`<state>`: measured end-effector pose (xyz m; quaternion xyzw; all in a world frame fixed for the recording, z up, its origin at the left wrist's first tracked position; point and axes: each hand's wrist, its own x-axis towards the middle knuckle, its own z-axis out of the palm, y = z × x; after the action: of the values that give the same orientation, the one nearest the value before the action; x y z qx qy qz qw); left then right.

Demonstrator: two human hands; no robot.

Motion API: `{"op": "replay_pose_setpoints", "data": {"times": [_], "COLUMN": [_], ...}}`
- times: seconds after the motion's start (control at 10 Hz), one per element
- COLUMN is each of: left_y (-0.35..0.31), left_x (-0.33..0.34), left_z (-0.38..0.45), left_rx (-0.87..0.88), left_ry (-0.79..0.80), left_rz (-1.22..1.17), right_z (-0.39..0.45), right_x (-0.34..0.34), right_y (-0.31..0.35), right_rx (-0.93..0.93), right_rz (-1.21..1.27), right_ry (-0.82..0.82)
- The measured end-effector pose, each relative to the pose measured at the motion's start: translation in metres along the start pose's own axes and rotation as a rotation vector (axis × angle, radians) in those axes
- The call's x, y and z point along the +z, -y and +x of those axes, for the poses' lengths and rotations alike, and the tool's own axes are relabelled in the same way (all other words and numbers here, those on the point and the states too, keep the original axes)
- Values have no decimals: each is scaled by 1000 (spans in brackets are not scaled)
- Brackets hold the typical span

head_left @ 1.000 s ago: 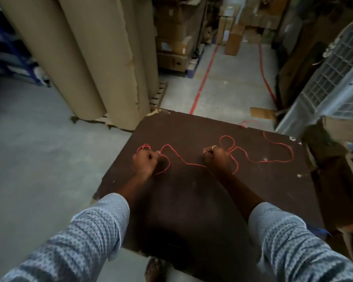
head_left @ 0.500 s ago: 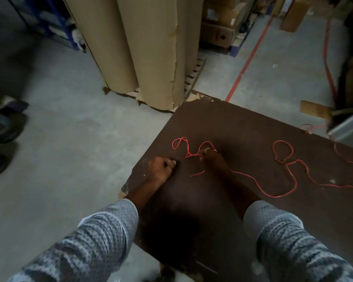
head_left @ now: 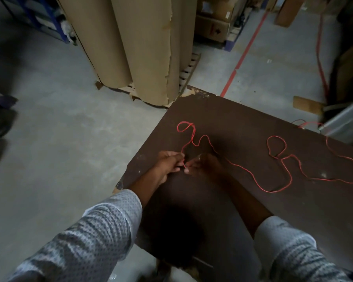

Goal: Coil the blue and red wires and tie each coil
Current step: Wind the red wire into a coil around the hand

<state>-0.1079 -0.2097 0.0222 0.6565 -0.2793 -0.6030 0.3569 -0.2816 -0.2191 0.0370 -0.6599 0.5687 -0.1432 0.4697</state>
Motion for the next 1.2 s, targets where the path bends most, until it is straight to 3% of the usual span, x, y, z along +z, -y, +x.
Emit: {"op": "replay_pose_setpoints", "data": {"times": [0.1, 0.2, 0.3, 0.5, 0.7, 0.9, 1.0, 1.1, 1.2], "left_y": [-10, -24, -40, -73, -94, -87, -71, -54, -36], "left_x": [-1, -2, 0, 11, 21, 12, 2, -4, -3], "left_z": [-11, -29, -53, -99, -127, -123, -109, -102, -105], "left_rx": [167, 284, 357, 455, 522, 487, 442, 478, 556], "left_ry": [-54, -51, -13, 70, 79, -196, -368, -440, -382], "left_rz": [76, 149, 152, 119, 184, 155, 300, 477, 628], "right_z": [-8, -8, -17, -24, -37, -59, -69, -86, -112], "right_x": [-13, -28, -37, -46, -65, -123, -158, -192, -224], "right_y": [-2, -3, 4, 29, 45, 40, 20, -2, -22], "right_rx": [-183, 10, -85, -126, -215, -229, -111, 7, 116], "right_rz": [-25, -43, -41, 398, 538, 599, 440, 364, 240], "right_ry": [-267, -387, -476, -423, -558, -639, -737, -926, -1002]}}
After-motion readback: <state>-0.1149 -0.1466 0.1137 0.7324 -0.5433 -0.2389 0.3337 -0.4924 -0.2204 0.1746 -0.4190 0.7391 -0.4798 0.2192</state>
